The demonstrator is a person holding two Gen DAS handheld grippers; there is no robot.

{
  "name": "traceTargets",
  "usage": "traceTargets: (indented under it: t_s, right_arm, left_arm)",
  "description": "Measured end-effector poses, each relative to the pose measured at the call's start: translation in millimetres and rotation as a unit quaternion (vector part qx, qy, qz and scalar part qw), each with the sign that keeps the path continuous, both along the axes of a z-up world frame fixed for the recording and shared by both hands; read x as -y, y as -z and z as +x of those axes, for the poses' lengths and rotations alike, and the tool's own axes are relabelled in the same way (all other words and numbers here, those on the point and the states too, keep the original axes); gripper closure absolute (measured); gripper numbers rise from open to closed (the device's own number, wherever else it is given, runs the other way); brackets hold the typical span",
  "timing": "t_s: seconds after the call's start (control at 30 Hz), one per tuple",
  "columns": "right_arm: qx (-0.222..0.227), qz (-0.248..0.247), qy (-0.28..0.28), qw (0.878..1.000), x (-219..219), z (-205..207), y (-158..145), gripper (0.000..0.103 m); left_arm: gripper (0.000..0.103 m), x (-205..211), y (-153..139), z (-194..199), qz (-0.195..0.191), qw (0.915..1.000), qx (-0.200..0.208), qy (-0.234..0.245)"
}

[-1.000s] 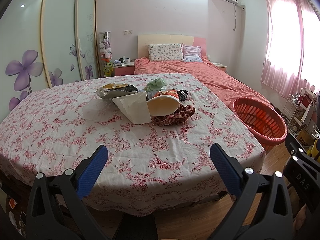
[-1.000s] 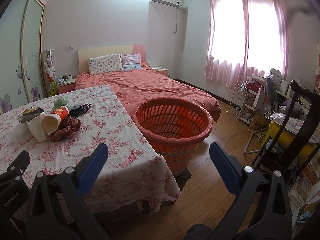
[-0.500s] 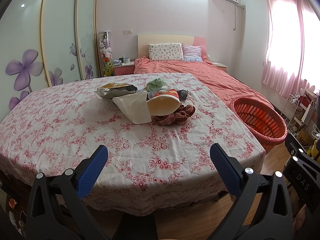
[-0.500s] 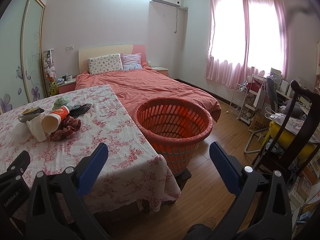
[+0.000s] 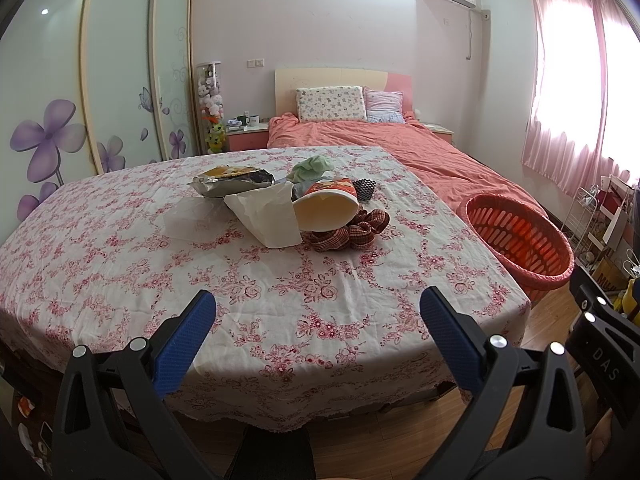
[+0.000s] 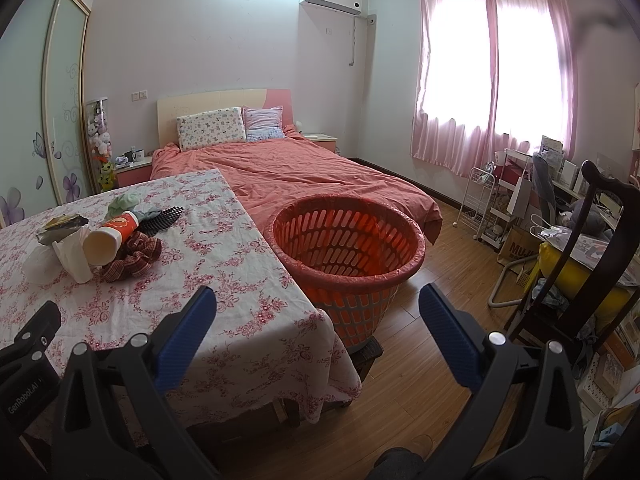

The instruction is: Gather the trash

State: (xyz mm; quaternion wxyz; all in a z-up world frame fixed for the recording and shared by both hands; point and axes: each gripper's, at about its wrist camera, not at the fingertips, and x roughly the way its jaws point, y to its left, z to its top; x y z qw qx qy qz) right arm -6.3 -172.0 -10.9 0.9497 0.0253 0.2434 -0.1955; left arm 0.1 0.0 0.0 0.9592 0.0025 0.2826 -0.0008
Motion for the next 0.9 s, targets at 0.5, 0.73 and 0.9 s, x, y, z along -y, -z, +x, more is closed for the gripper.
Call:
traceTargets:
  t_s: [0.5, 0.73, 0.9]
  right_arm:
    - [-0.004, 0.015, -0.02, 1.0, -3, 8, 1, 0.004]
    - [-0.01, 0.033, -0.073, 0.997, -22, 43, 5, 0.004]
    - [-0.022, 0.064, -0.127, 0.99, -44, 79, 9, 0.019]
  left_arm:
    - [0.002, -3, 2, 2, -0.001, 1.0, -0.004, -0.004]
    - [0.002, -30, 9, 19, -0.019, 0.9995, -0.017, -0.018]
    - [0.002, -56, 11, 34, -0.024, 0.999, -0.014, -0.035]
